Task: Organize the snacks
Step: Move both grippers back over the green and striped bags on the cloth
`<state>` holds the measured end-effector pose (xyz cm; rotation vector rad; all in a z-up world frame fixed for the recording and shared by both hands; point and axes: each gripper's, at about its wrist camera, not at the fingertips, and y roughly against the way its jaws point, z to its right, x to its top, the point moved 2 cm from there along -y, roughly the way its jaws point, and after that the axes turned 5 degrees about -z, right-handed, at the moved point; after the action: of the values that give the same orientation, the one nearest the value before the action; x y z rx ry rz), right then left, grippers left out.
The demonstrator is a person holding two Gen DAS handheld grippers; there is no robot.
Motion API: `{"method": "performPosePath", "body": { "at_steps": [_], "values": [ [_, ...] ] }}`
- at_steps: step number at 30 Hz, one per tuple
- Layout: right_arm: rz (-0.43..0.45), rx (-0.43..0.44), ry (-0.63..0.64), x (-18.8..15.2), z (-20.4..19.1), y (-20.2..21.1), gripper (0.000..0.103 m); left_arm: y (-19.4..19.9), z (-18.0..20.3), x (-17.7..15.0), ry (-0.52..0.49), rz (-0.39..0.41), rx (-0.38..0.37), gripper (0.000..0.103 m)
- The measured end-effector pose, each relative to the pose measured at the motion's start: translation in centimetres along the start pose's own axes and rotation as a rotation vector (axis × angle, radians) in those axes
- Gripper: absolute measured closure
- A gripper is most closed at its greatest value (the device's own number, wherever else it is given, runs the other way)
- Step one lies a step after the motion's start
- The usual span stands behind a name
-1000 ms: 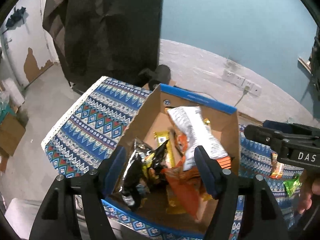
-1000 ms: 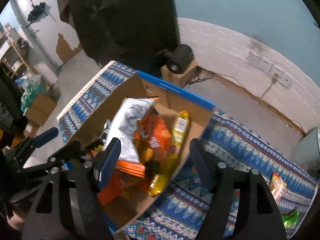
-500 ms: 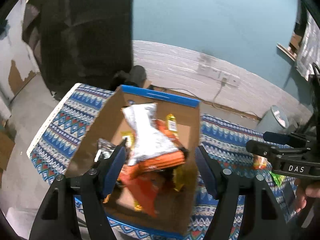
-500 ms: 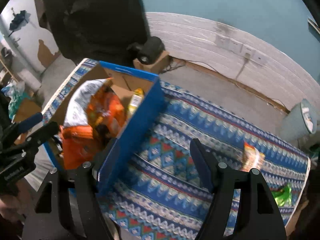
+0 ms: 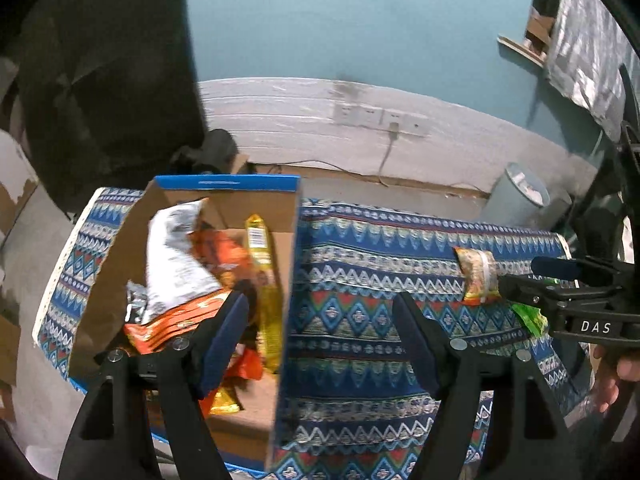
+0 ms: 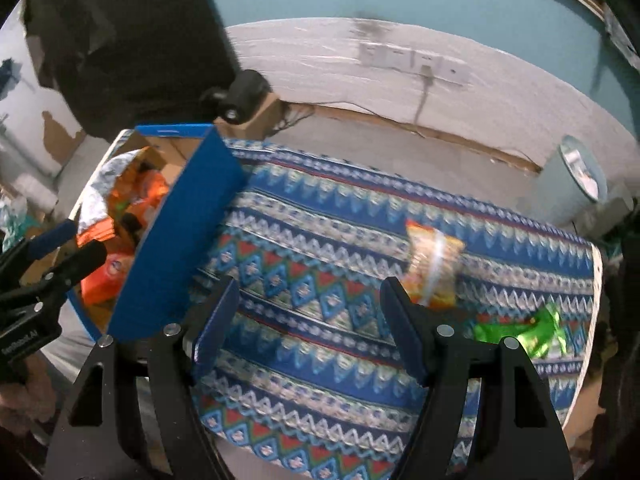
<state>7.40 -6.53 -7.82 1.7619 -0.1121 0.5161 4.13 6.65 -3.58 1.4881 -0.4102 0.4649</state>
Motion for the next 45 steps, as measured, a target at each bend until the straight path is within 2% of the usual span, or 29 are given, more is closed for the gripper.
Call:
{"method": "performPosePath", "body": {
  "at_steps": [9,15,21,25,37,45],
  "values": [
    [-0.014,-0.055,-0.083,-2.7,5.6,0.3,0.030,-1.4,5.9,-0.2,-0.100,-0.045,-0.037,0.025],
    [-0.036,-0.095,-0.142,-4.6,9.5,0.1,0.030,-3.0,9.9,-0.9,-0.197,-0.070,-0.021,0.024],
    [-0.058,-0.192,-0.181,-6.3,13.2,0.1,0.030,-4.9,13.0,-1.6,-0.262,-0.107,-0.016,0.024],
    [-0.070,-0.200,-0.222,-7.1,15.2,-0.2,0.030,-5.9,14.7,-1.8,-0.297,-0.116,-0.008,0.023],
    [-0.127,-0.261,-0.376,-9.1,21.0,-2.5,0.030,-9.7,16.4,-0.5,-0.299,-0.151,0.039,0.022],
    [-0.131,-0.209,-0.528,-8.9,24.0,-4.8,0.030,-12.2,16.8,0.2,-0.276,-0.179,0.044,0.022]
  ]
}}
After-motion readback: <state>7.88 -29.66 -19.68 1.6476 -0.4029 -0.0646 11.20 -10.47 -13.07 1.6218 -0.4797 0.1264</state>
